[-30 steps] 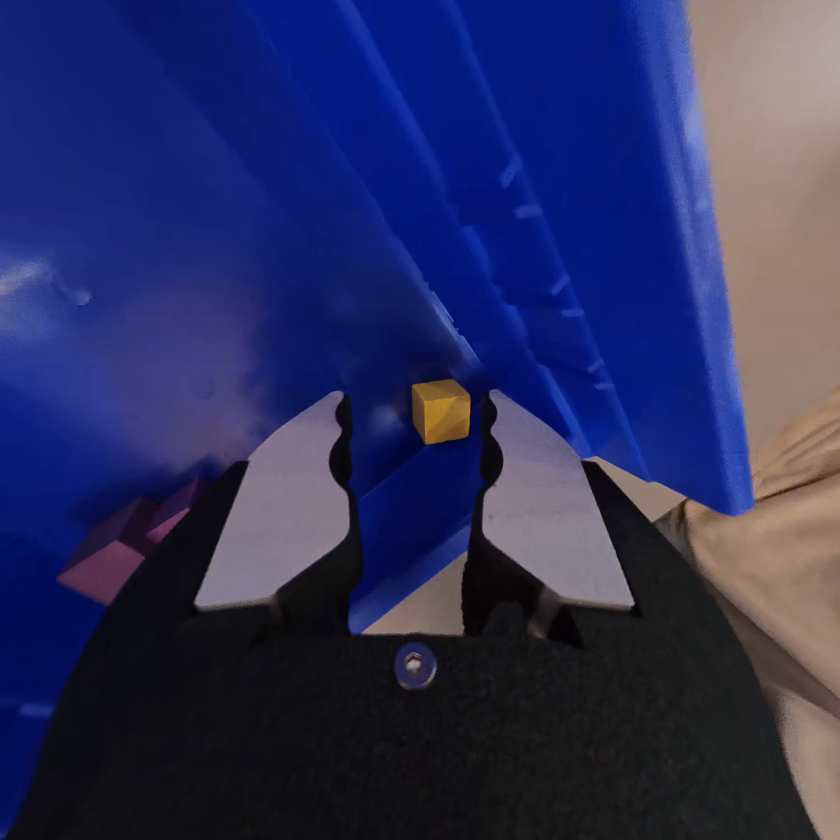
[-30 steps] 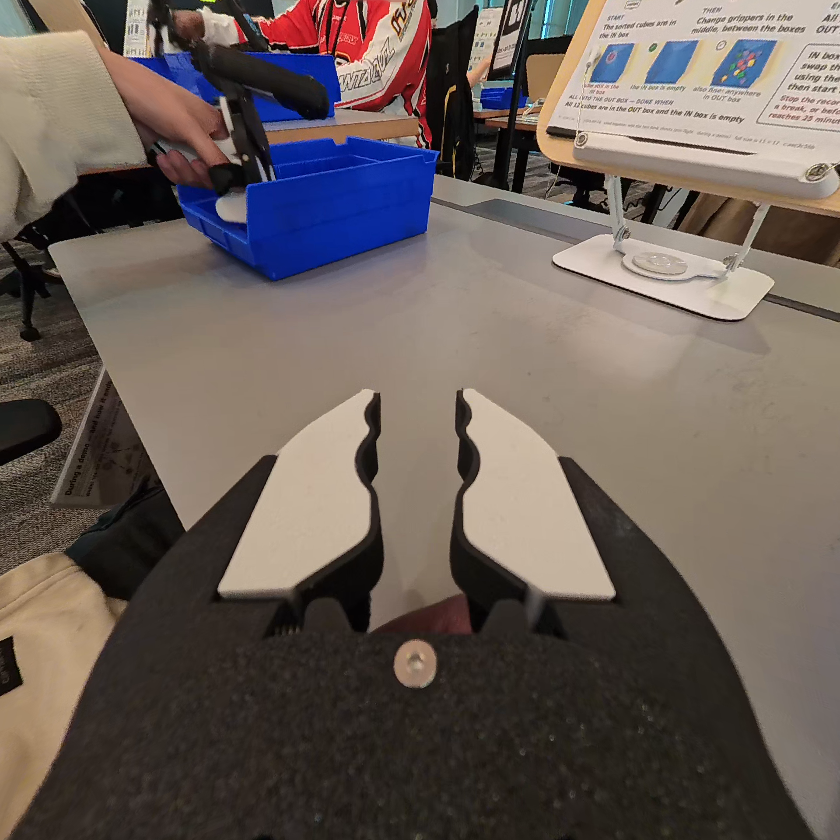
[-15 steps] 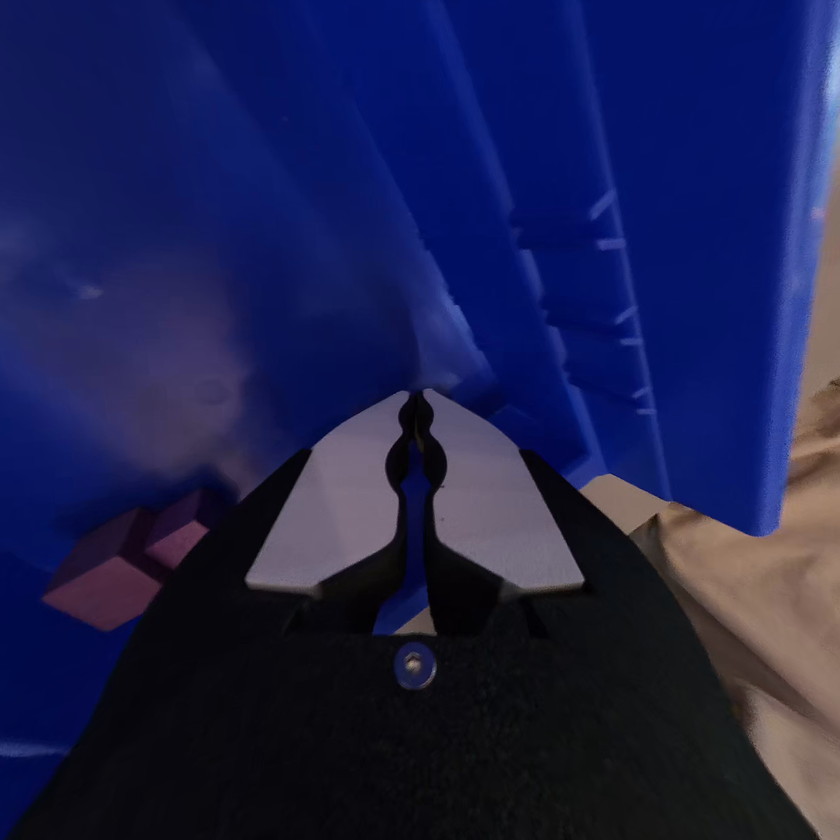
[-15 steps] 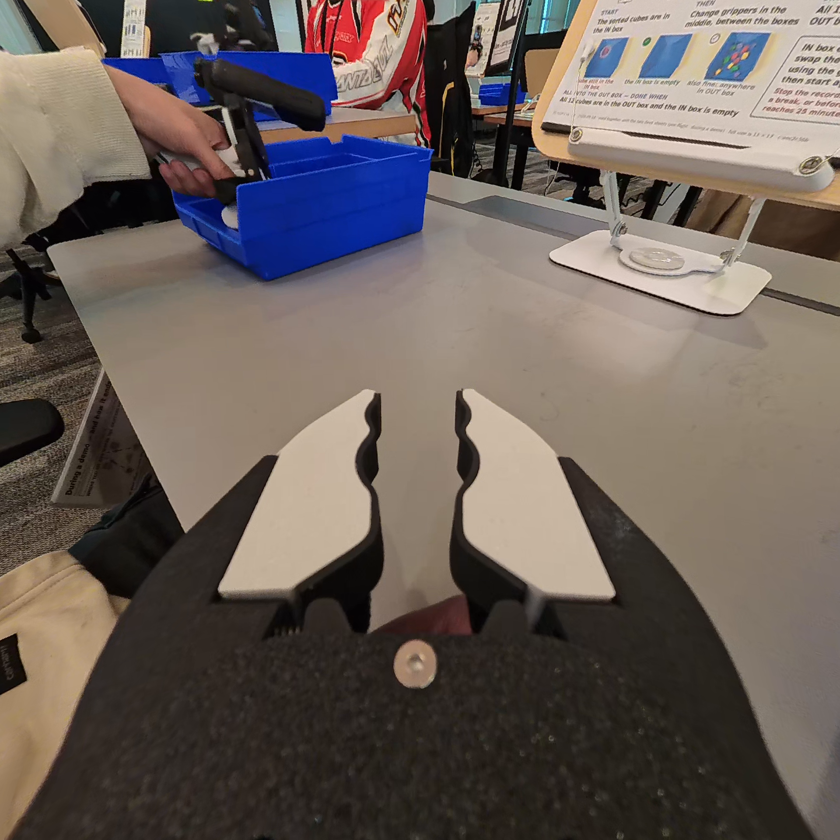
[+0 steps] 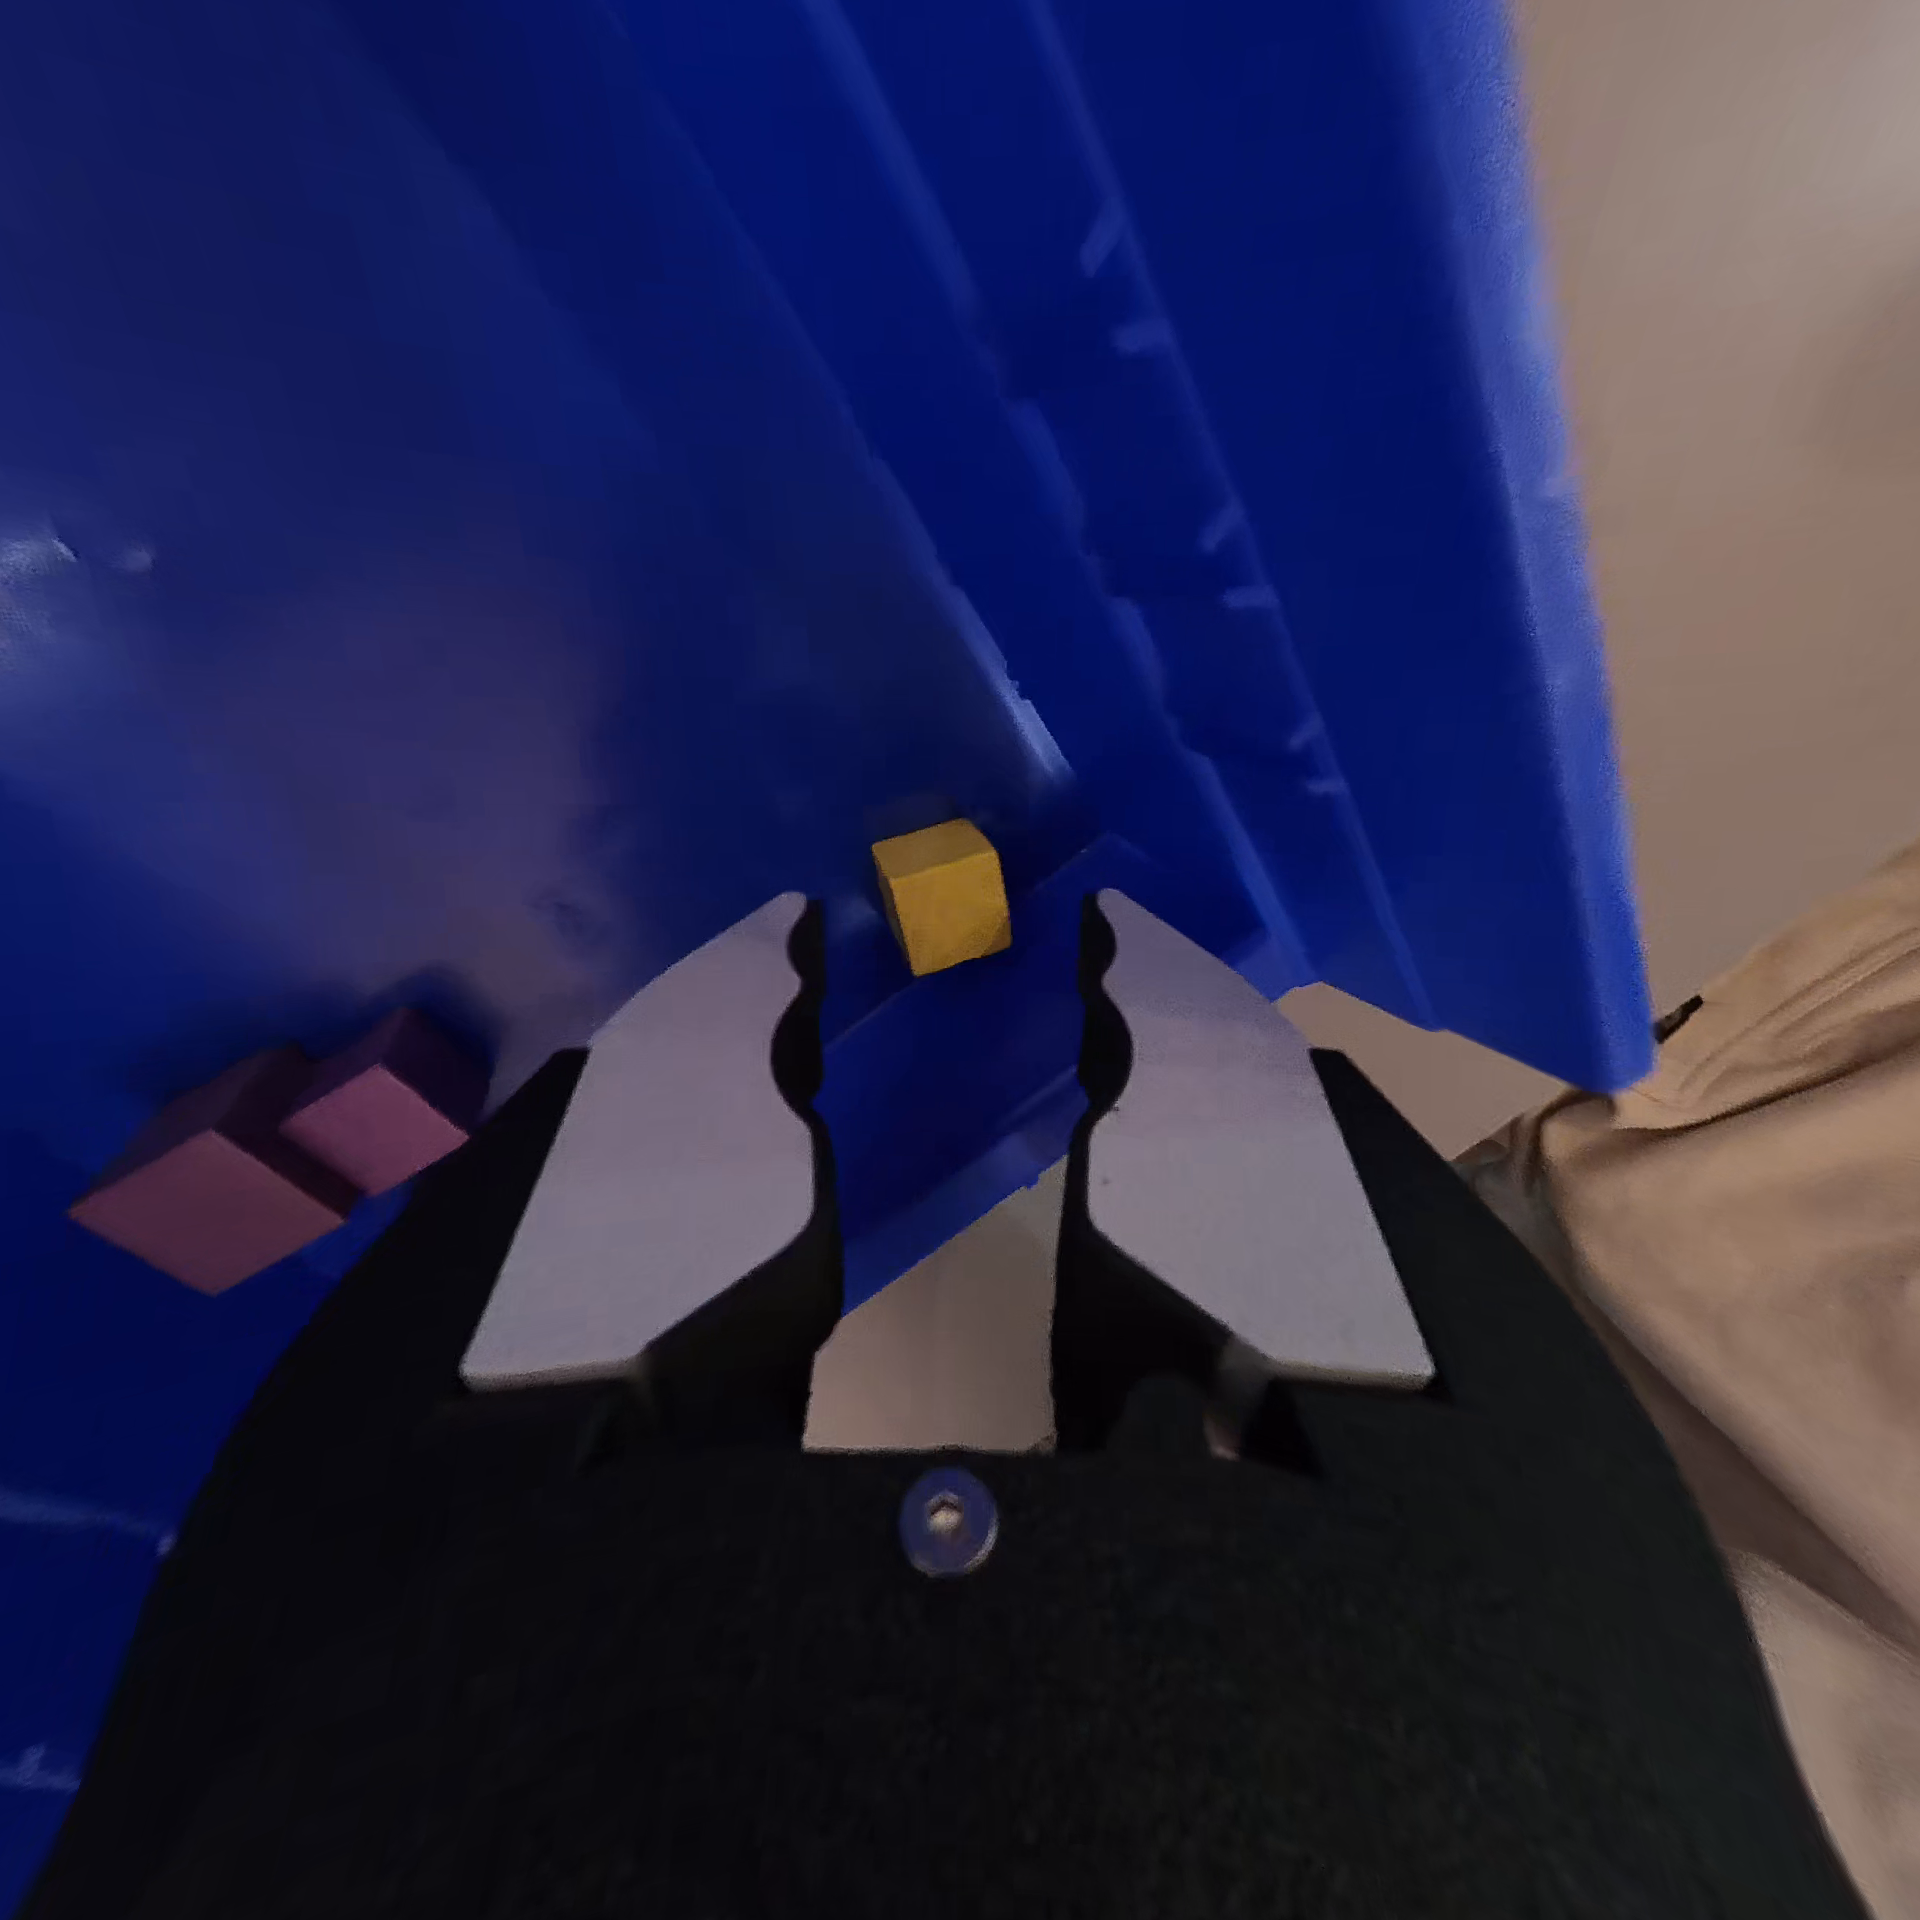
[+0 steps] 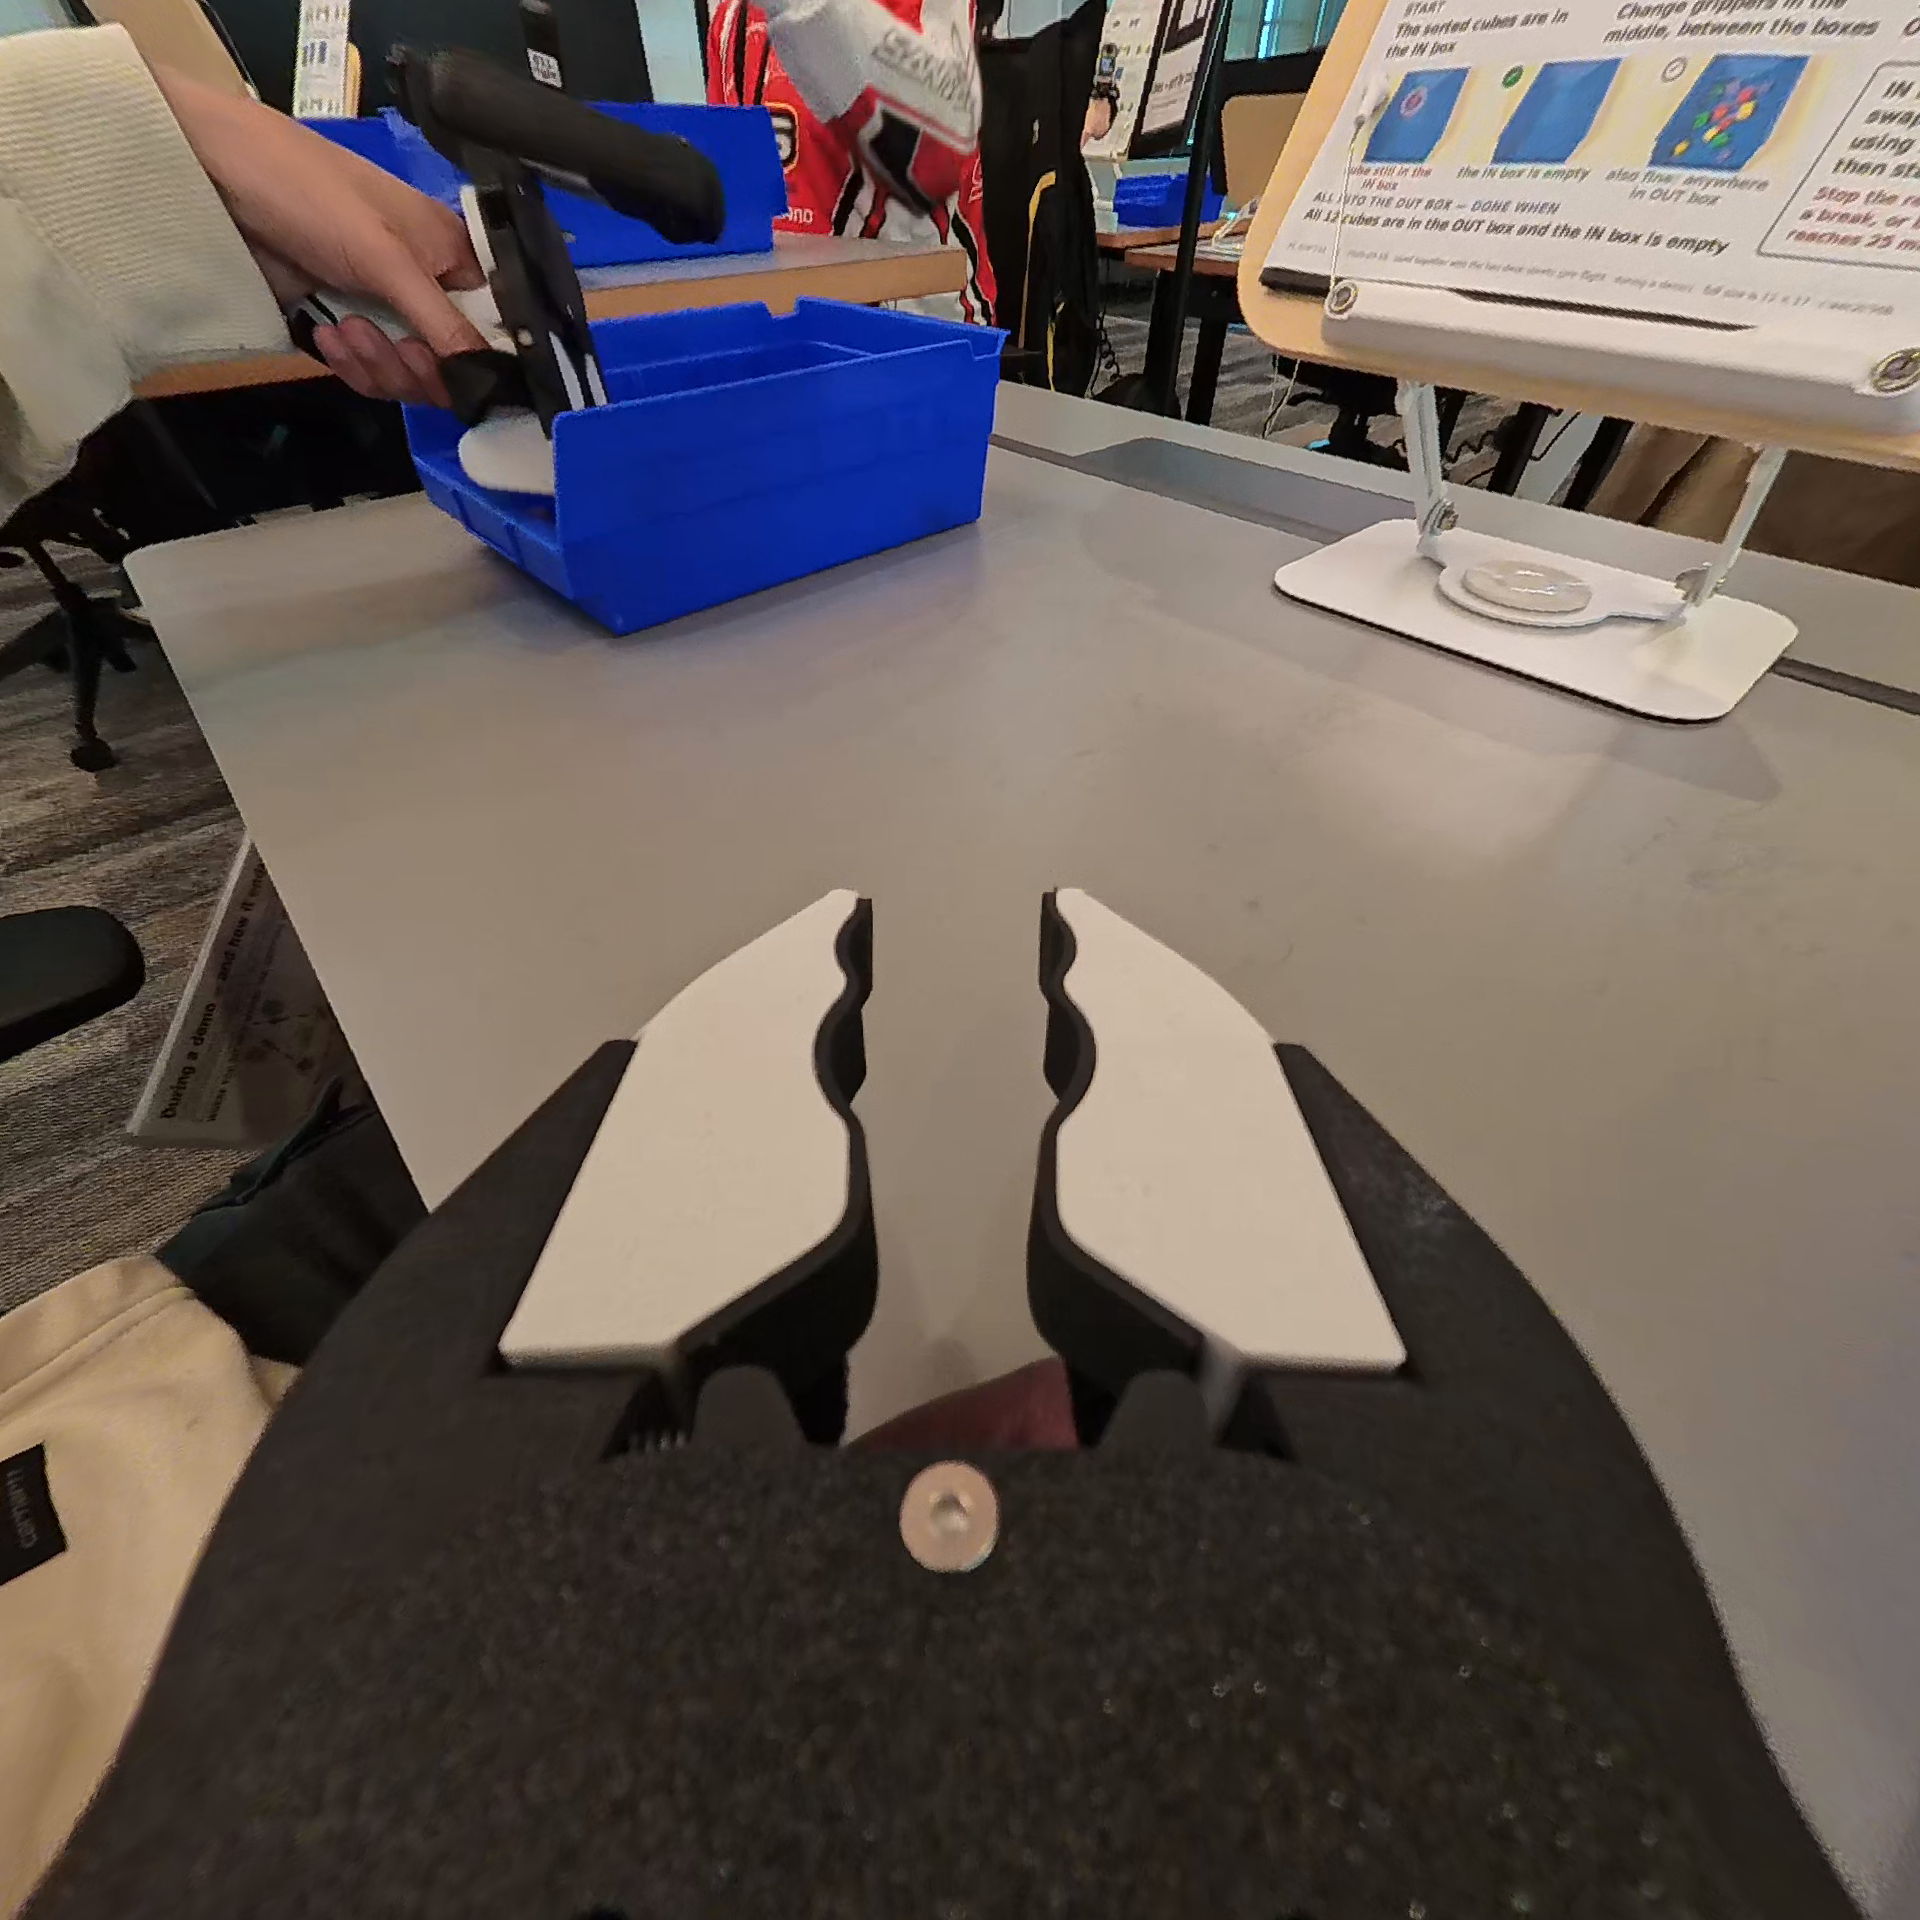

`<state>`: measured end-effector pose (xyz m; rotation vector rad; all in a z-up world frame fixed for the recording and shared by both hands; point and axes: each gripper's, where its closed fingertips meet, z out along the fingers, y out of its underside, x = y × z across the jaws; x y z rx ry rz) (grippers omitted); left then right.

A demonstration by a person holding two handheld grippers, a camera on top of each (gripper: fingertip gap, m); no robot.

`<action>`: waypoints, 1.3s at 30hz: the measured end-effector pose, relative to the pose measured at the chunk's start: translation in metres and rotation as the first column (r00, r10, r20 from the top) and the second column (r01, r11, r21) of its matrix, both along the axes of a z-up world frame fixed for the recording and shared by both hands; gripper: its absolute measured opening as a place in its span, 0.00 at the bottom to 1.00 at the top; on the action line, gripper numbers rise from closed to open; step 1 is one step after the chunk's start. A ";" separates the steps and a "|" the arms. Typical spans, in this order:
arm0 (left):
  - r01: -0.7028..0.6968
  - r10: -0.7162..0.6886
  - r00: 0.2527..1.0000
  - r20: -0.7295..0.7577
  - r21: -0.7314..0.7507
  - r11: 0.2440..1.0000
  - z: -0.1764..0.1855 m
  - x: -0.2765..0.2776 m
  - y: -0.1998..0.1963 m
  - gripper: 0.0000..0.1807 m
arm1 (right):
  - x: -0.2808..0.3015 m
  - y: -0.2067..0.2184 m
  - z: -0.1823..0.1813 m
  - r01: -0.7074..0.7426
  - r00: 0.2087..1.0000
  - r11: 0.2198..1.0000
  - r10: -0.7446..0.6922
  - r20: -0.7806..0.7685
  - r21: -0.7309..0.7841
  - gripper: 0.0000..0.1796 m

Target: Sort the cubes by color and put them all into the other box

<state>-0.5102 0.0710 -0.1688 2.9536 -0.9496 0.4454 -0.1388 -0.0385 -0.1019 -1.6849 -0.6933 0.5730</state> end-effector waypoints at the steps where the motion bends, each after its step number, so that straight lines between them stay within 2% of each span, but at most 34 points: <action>1: -0.005 0.005 1.000 -0.015 -0.020 1.000 -0.004 -0.002 -0.002 0.28 | -0.002 0.000 0.000 -0.004 1.000 1.000 0.004 -0.001 -0.005 0.17; 3: -0.023 0.020 0.999 -0.044 -0.055 0.998 -0.012 -0.006 -0.002 0.30 | -0.005 0.000 0.000 -0.012 1.000 1.000 0.012 -0.001 -0.006 0.17; 5: -0.065 0.063 0.997 -0.039 -0.072 0.995 -0.013 -0.008 0.003 0.21 | -0.007 0.000 0.000 -0.016 1.000 1.000 0.016 0.009 0.000 0.17; 6: -0.073 0.071 0.997 -0.025 -0.097 0.993 -0.013 -0.007 0.003 0.14 | -0.007 0.000 -0.001 -0.015 1.000 1.000 0.015 0.017 0.002 0.17; 11: -0.053 0.051 0.999 -0.018 -0.125 0.991 -0.014 -0.005 0.002 0.14 | -0.004 0.001 -0.006 -0.009 1.000 1.000 0.009 0.027 -0.008 0.17; 15: -0.065 0.064 0.998 -0.022 -0.014 0.998 -0.002 -0.012 0.013 0.12 | 0.001 0.003 -0.002 0.004 1.000 1.000 -0.004 0.015 -0.002 0.17; 18: -0.125 0.115 0.991 0.068 0.170 0.977 0.033 -0.014 0.032 0.12 | 0.007 0.005 0.002 0.019 1.000 1.000 -0.019 0.011 0.009 0.17; 20: -0.174 0.127 0.980 0.154 0.345 0.922 0.067 -0.009 0.043 0.12 | 0.013 0.008 0.005 0.036 0.999 0.999 -0.037 0.013 0.022 0.17; 22: -0.265 0.099 0.941 0.323 0.526 0.808 0.112 0.010 0.047 0.12 | 0.020 0.012 0.007 0.059 0.998 0.998 -0.060 0.014 0.031 0.17; 24: -0.366 0.025 0.870 0.492 0.612 0.700 0.148 0.036 0.034 0.12 | 0.030 0.018 0.008 0.089 0.996 0.996 -0.089 0.011 0.034 0.17; 27: -0.445 -0.090 0.776 0.624 0.643 0.623 0.163 0.078 0.004 0.12 | 0.044 0.026 0.007 0.115 0.993 0.993 -0.116 -0.034 -0.006 0.17; 30: -0.442 -0.202 0.731 0.652 0.678 0.588 0.154 0.118 -0.019 0.12 | 0.047 0.028 0.003 0.069 0.987 0.990 -0.085 -0.133 -0.121 0.17; 32: -0.387 -0.262 0.727 0.634 0.695 0.606 0.142 0.143 -0.028 0.12 | 0.045 0.028 0.001 0.026 0.978 0.983 -0.063 -0.201 -0.182 0.18; 34: -0.349 -0.296 0.694 0.656 0.667 0.658 0.136 0.164 -0.033 0.12 | 0.040 0.027 0.004 -0.017 0.974 0.985 -0.023 -0.227 -0.173 0.18; 37: -0.303 -0.342 0.580 0.739 0.586 0.752 0.140 0.199 -0.046 0.12 | 0.022 0.024 0.012 -0.088 0.987 0.996 0.083 -0.138 -0.031 0.18; 39: -0.244 -0.359 0.485 0.797 0.518 0.820 0.143 0.225 -0.058 0.12 | -0.003 0.013 0.017 -0.232 0.971 0.972 0.234 -0.054 0.041 0.18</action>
